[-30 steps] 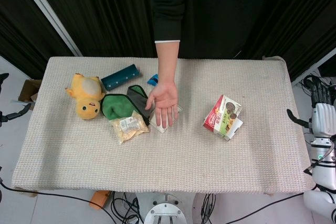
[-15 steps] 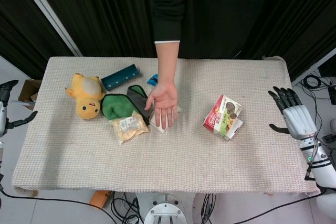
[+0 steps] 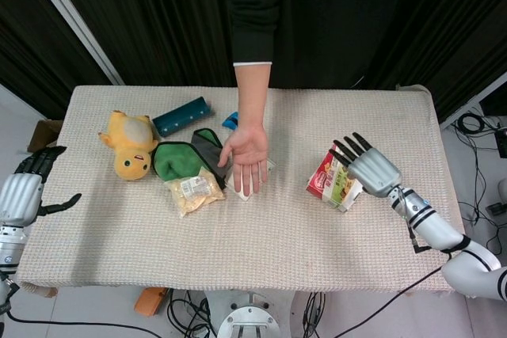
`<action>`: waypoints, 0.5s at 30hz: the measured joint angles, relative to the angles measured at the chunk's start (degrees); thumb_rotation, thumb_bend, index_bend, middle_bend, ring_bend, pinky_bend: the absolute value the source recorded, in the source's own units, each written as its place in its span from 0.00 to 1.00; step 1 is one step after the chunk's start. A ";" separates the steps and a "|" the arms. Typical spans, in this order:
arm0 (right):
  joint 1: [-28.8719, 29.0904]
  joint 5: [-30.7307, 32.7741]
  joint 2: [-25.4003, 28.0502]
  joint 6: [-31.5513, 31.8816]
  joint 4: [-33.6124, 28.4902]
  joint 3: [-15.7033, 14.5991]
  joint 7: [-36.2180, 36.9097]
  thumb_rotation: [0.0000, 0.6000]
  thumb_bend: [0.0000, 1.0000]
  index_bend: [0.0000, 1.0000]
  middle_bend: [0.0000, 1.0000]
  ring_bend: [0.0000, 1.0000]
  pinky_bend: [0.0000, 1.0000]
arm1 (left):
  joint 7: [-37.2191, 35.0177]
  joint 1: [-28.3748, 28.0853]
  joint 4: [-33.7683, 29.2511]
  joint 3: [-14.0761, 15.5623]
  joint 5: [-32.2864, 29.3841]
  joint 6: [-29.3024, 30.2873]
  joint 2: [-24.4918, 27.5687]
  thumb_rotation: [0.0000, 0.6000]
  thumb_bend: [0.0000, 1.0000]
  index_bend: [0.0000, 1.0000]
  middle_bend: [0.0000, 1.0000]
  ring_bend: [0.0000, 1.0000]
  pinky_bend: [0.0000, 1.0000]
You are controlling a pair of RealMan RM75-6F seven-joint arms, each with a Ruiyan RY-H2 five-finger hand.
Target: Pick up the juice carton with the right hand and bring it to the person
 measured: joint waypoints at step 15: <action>5.83 4.66 -4.38 -7.74 0.96 -0.62 -0.84 1.00 0.00 0.00 0.01 0.00 0.00 | -0.26 0.15 0.09 1.36 -0.14 -1.35 0.38 0.84 0.18 0.12 0.14 0.10 0.20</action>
